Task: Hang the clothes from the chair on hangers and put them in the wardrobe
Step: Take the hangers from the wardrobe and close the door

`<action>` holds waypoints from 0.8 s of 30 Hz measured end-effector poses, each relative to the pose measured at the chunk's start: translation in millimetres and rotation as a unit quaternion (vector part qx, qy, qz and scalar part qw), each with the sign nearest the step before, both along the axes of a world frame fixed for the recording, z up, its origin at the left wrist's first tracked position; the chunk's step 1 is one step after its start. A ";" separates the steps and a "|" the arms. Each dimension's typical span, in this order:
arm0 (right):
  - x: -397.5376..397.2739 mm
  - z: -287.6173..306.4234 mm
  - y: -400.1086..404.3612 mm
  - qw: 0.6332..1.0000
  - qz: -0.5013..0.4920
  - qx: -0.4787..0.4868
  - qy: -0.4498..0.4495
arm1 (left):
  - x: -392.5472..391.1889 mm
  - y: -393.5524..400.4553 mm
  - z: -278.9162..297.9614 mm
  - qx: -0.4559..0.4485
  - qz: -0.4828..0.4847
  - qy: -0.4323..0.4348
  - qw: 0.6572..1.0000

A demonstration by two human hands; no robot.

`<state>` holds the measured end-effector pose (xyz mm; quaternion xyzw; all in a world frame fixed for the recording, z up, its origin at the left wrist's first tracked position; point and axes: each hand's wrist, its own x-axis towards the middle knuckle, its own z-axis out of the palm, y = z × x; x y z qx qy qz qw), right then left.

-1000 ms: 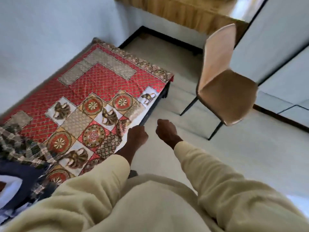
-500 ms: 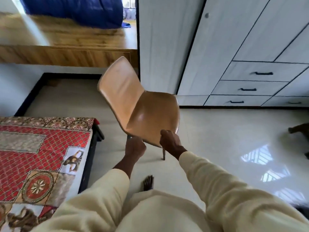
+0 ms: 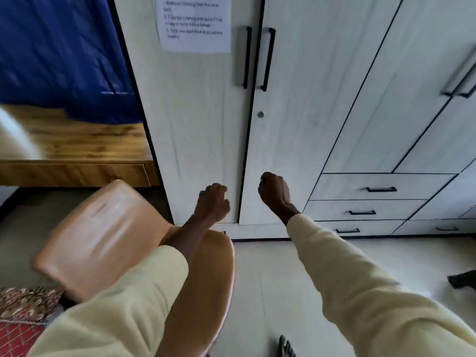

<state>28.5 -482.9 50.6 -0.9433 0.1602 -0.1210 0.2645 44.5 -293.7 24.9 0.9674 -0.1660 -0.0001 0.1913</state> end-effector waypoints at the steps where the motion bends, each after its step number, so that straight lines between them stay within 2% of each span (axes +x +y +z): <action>1: 25.9 9.9 -21.6 1.000 0.006 0.008 -0.010 | 23.6 -19.4 10.3 -0.004 0.008 -0.013 1.000; 5: 129.2 70.6 -82.8 0.992 0.057 0.076 -0.081 | 104.0 -87.4 65.2 -0.036 0.048 -0.044 0.997; 9: 209.4 154.7 -102.9 0.964 0.134 0.172 -0.149 | 157.0 -127.7 124.8 -0.062 0.079 -0.072 0.992; 12: 251.1 196.8 -104.7 0.948 0.181 0.224 -0.136 | 182.6 -143.8 152.0 -0.088 0.098 -0.081 0.988; 19: 276.8 201.8 -102.1 0.910 0.211 0.334 -0.130 | 202.5 -159.8 161.9 -0.166 0.144 -0.079 0.972; 24: 245.7 196.7 -94.4 0.914 0.184 0.328 -0.153 | 188.8 -157.4 150.9 -0.261 0.168 -0.080 0.947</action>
